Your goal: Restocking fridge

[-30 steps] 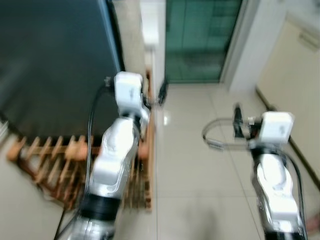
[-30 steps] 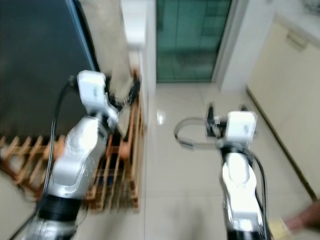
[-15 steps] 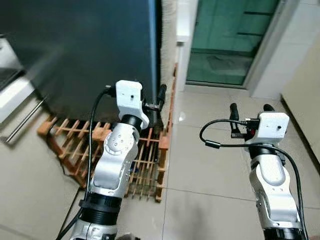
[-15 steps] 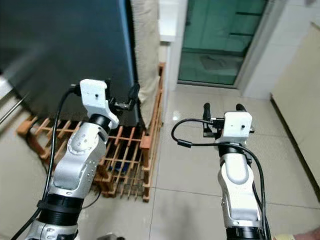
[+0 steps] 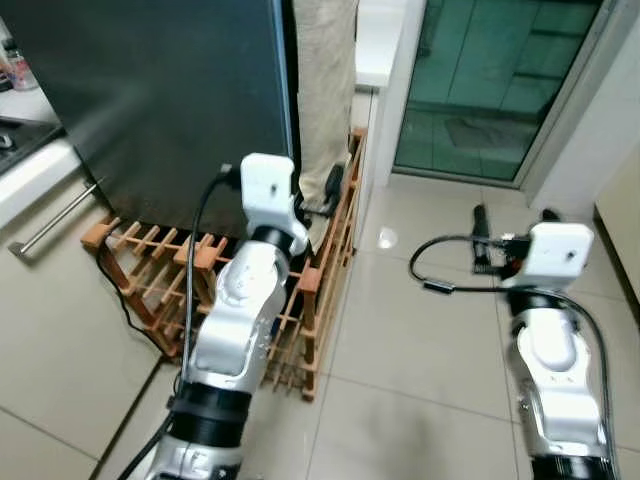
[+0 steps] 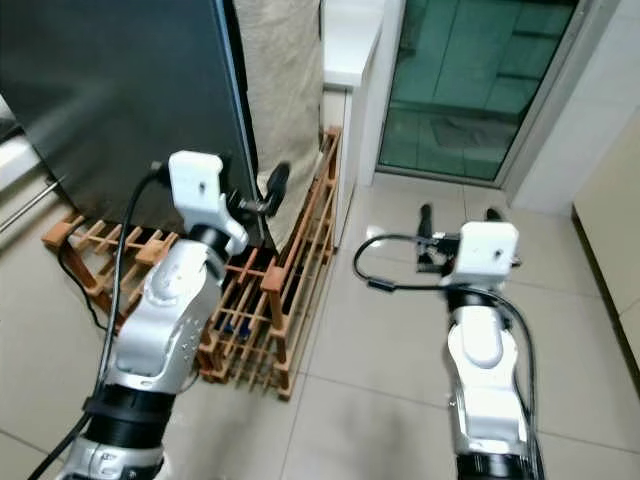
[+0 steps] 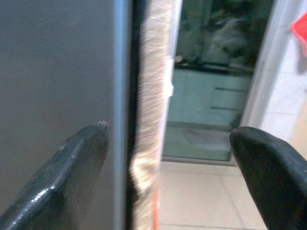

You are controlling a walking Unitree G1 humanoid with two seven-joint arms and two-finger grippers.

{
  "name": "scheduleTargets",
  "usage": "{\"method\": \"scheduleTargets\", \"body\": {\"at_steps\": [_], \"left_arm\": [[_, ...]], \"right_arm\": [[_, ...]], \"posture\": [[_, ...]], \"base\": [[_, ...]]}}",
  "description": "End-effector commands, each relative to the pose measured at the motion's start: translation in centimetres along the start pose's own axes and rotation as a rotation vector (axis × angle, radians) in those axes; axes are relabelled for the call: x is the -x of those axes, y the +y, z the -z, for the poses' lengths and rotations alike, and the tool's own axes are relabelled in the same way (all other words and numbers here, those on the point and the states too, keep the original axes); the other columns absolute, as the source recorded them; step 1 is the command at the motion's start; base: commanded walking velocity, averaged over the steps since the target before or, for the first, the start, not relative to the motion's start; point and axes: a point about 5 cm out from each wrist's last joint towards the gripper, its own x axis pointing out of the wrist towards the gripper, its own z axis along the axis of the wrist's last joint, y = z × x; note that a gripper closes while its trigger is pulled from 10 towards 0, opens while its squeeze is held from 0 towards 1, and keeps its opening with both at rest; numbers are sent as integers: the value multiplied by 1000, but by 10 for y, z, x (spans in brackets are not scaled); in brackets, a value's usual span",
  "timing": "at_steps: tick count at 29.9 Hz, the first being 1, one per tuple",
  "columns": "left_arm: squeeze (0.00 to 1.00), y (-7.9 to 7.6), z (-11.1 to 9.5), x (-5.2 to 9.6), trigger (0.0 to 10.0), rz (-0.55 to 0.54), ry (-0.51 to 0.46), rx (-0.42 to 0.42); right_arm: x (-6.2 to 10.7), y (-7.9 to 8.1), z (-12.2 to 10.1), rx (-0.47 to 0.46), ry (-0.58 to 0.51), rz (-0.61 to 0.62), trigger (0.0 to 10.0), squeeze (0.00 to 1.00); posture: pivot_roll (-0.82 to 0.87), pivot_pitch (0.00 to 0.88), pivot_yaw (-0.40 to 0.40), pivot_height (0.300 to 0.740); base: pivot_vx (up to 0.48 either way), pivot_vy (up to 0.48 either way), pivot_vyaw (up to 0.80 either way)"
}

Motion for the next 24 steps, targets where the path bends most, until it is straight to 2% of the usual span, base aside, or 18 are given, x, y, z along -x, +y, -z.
{"method": "scheduleTargets", "body": {"at_steps": [1, 4, 9, 15, 17, 22, 24], "left_arm": [[0, -1, 0, -1, 10000, 0, 4, -2], [0, -1, 0, -1, 10000, -1, 2, -6], [0, -1, -8, 0, 10000, 5, -46, 17], [0, 1, -32, -1, 10000, -19, -167, 52], [0, 0, -37, -2, 10000, -15, -190, 44], [0, 2, -39, -1, 10000, -41, -213, 73], [0, 5, -39, -2, 10000, -62, -207, 71]], "right_arm": [[0, -3, -1, 10, -5, 11, 10000, 0], [0, -3, -2, 19, -13, 9, 10000, 0], [-1, -3, -5, 29, -28, 7, 10000, 0], [-5, -3, -49, 108, -244, 22, 10000, 0], [-6, -5, -56, 113, -271, 30, 10000, 0], [-8, -5, -54, 113, -261, 20, 10000, 0], [-7, -2, -51, 102, -244, 4, 10000, 0]], "posture": [[-127, 33, 22, 740], [-131, 33, 24, 740], [-132, 34, 24, 740], [-132, 30, 19, 740], [-133, 26, 17, 740], [-134, 23, 15, 740], [-133, 22, 15, 740]], "base": [[0, 0, 0], [0, 0, 0], [480, 0, 0], [480, 0, 0], [480, 0, 0], [462, 0, 0], [0, 0, 0]]}}
